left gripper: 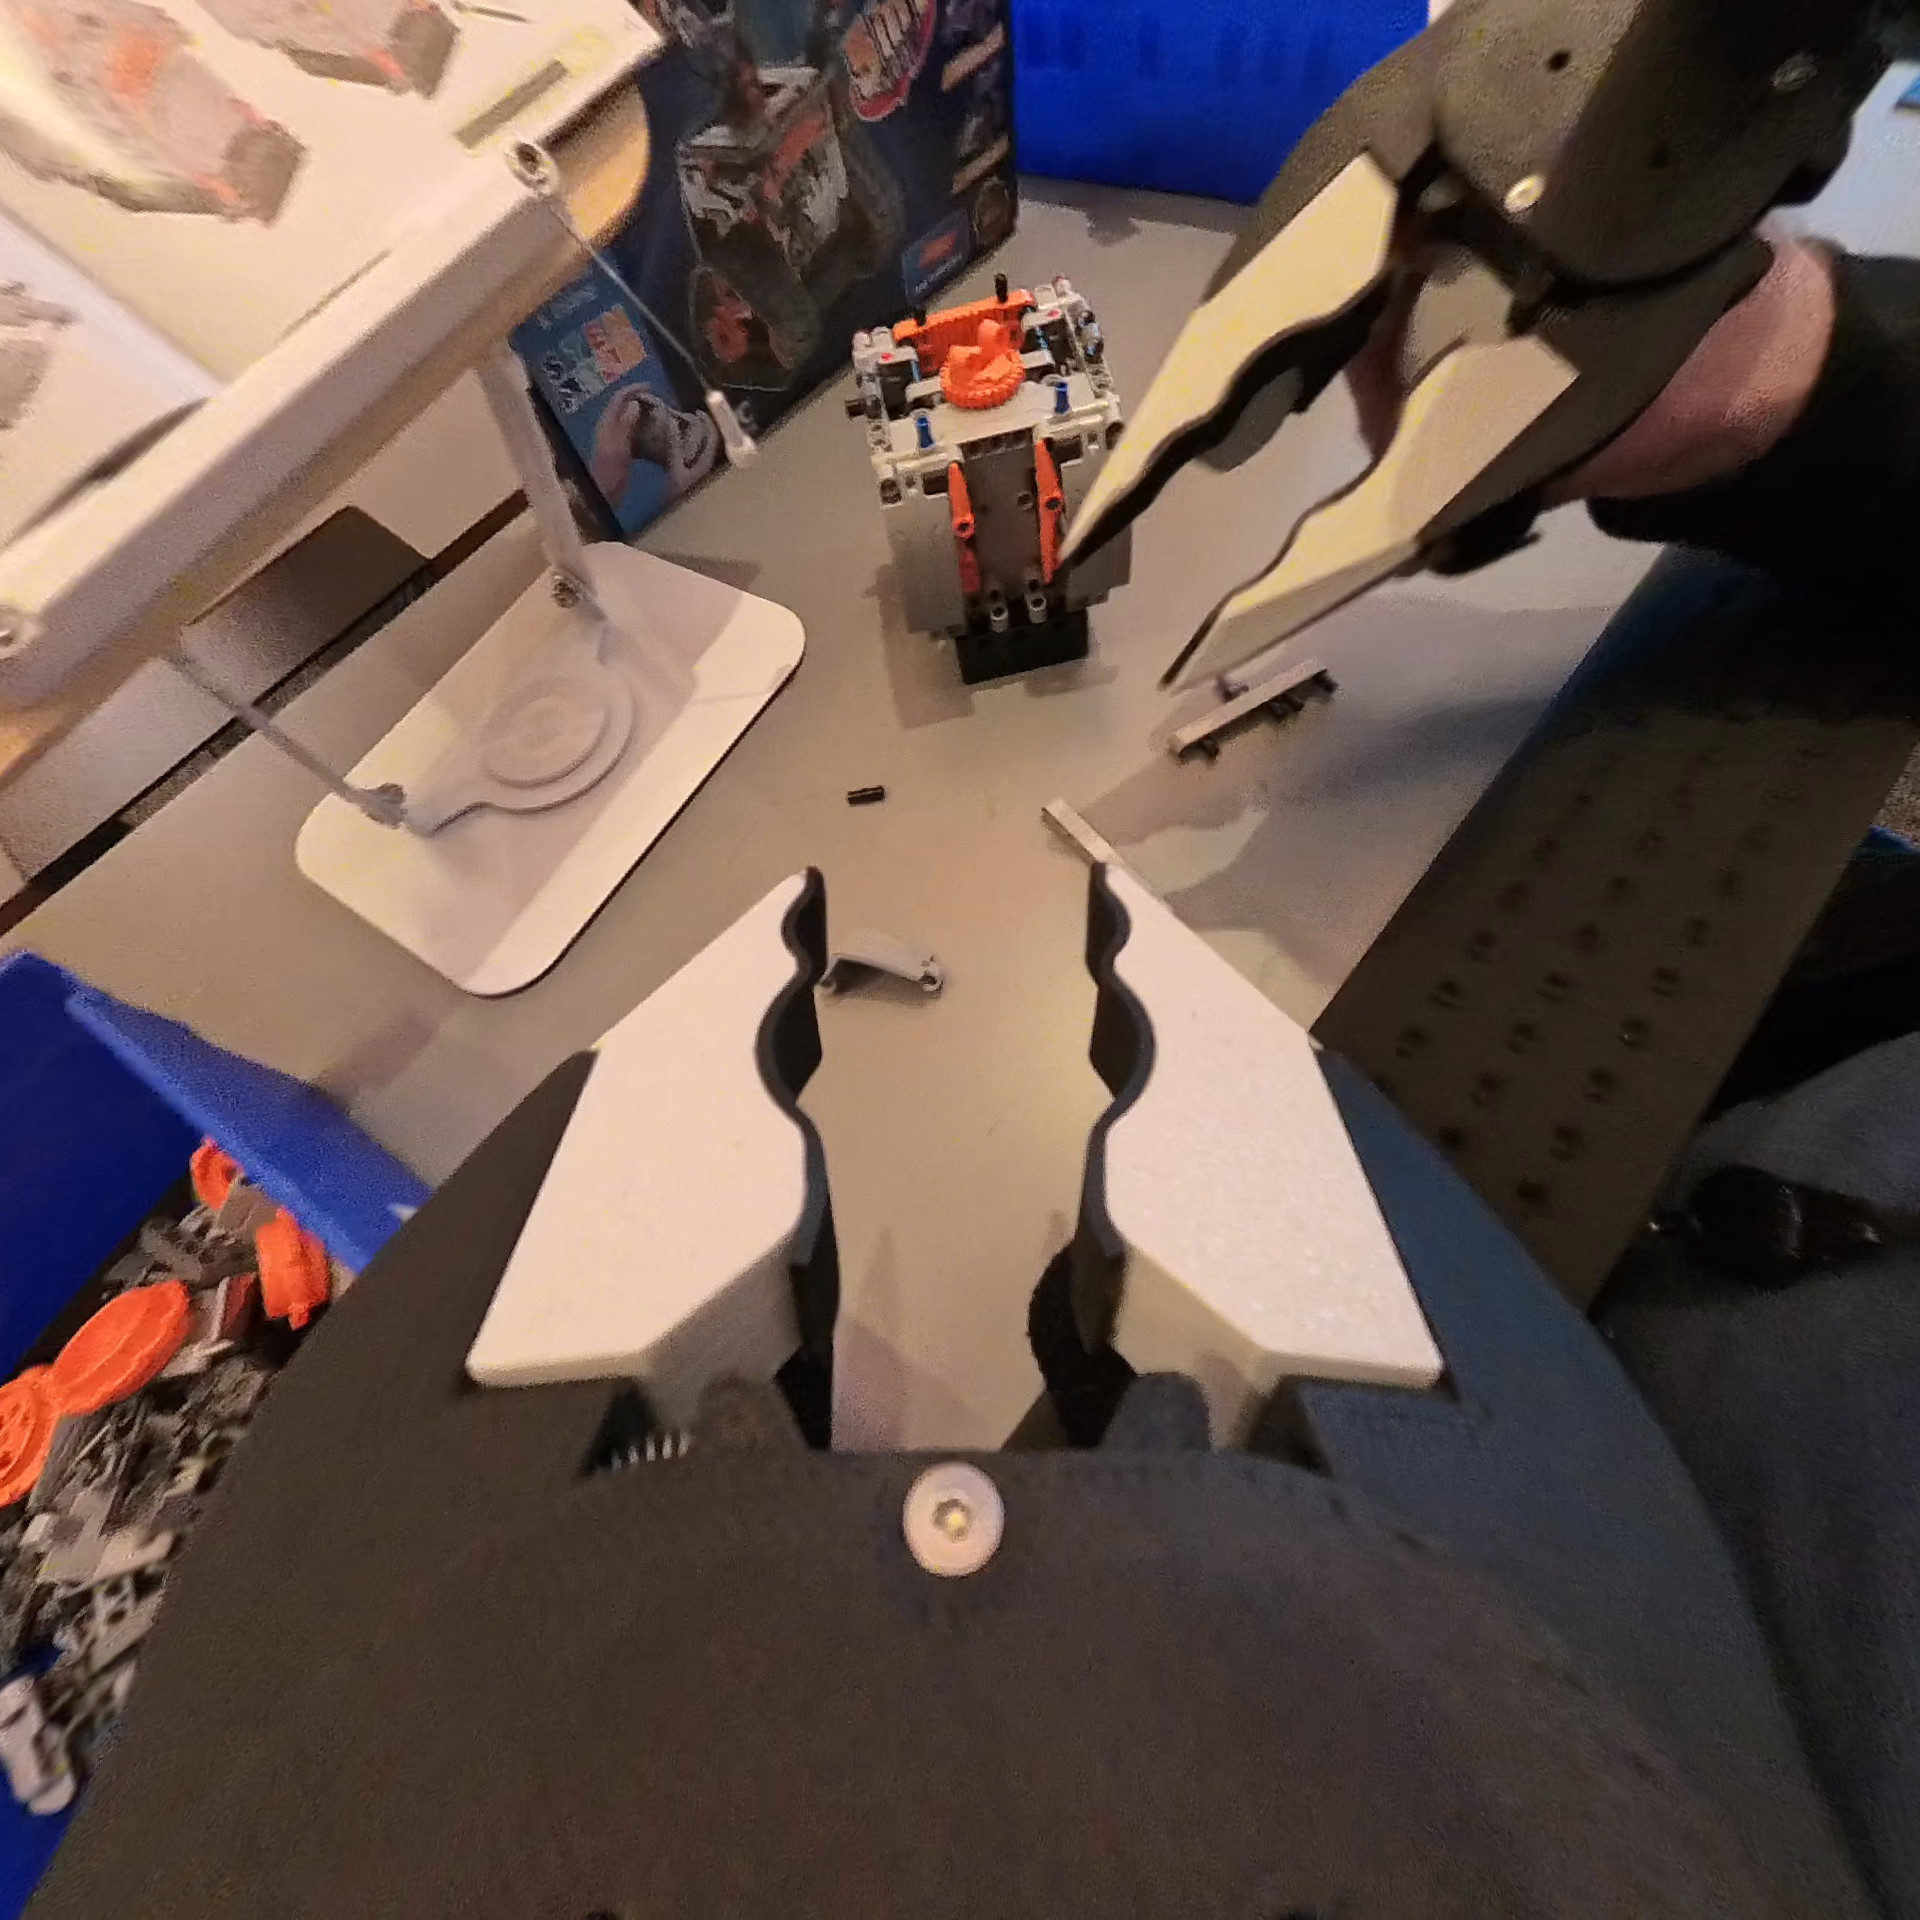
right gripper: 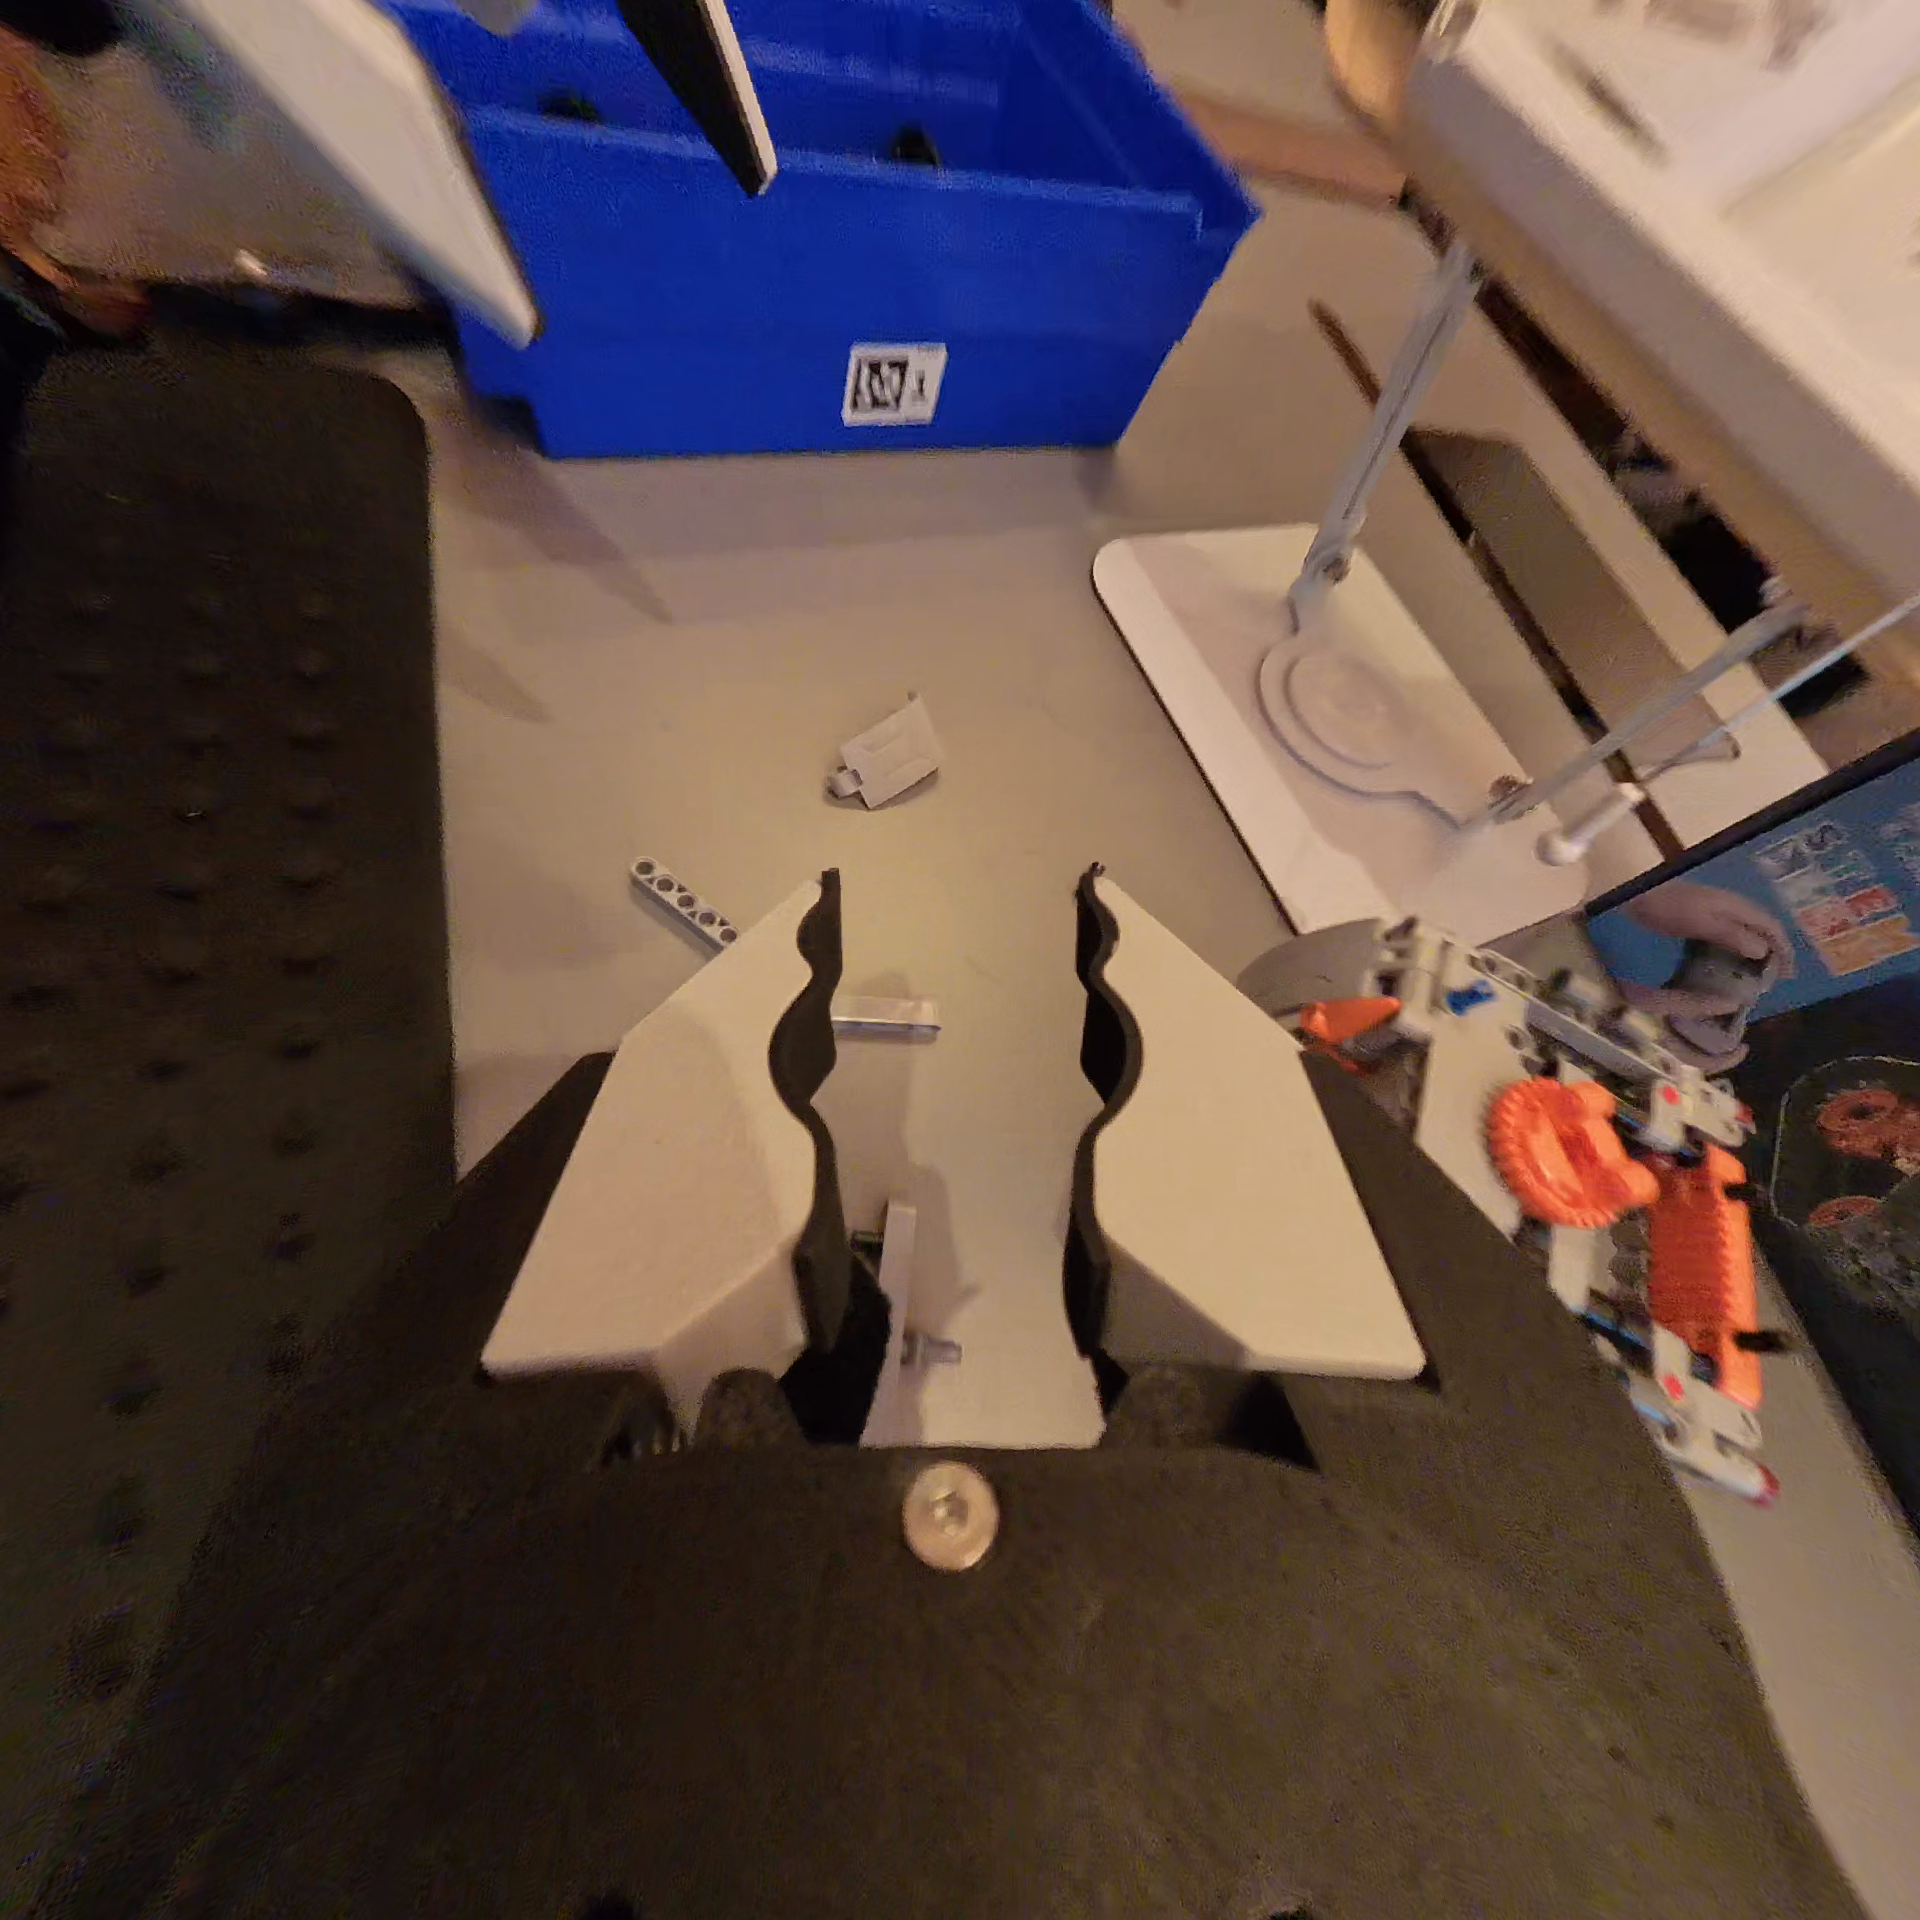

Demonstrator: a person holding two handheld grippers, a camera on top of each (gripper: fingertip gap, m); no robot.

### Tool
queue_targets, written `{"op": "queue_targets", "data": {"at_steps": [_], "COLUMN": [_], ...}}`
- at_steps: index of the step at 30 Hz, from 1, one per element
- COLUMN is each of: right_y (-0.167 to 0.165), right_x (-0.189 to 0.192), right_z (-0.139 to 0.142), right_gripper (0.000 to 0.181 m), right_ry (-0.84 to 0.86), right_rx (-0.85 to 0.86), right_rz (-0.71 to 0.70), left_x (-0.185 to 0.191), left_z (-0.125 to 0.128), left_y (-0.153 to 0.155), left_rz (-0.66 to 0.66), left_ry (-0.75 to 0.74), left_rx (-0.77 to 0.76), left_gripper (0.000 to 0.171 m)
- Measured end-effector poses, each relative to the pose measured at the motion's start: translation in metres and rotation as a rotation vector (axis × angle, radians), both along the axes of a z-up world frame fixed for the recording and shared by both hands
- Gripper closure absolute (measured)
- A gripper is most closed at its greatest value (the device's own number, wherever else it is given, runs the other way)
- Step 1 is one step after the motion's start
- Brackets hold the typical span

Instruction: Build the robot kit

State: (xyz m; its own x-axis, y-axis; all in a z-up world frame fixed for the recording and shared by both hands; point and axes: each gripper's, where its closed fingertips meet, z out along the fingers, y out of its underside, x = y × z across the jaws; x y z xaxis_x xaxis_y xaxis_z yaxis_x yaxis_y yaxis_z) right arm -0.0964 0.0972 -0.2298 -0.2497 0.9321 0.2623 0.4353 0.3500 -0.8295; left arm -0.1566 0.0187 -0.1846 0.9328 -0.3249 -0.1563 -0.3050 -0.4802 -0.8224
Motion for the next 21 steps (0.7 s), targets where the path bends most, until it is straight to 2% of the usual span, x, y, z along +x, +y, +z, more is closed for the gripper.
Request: {"op": "queue_targets", "data": {"at_steps": [5,9,14,17,19,21], "right_y": [0.002,0.006,0.006,0.004,0.001,0.001], "right_x": [-0.036,-0.047,-0.059,-0.064,-0.064,-0.061], "right_z": [-0.025,-0.030,-0.034,-0.034,-0.035,-0.039], "right_gripper": [0.133,0.130,0.129,0.128,0.129,0.130], "right_ry": [-0.116,-0.132,-0.135,-0.106,-0.085,-0.082], "right_rx": [0.117,0.155,0.096,0.111,0.129,0.140], "right_rz": [-0.118,-0.160,-0.153,-0.136,-0.114,-0.102], "left_x": [0.013,0.011,-0.007,-0.022,-0.038,-0.069], "left_z": [-0.026,-0.031,-0.032,-0.018,0.002,0.025], "left_y": [0.021,0.024,0.022,0.016,0.006,-0.010], "left_rz": [-0.001,0.004,0.056,0.099,0.125,0.184], "left_ry": [0.045,0.076,0.125,0.182,0.211,0.277], "left_rx": [-0.061,-0.062,-0.080,-0.048,-0.014,0.003], "left_gripper": [0.113,0.112,0.109,0.109,0.112,0.113]}}
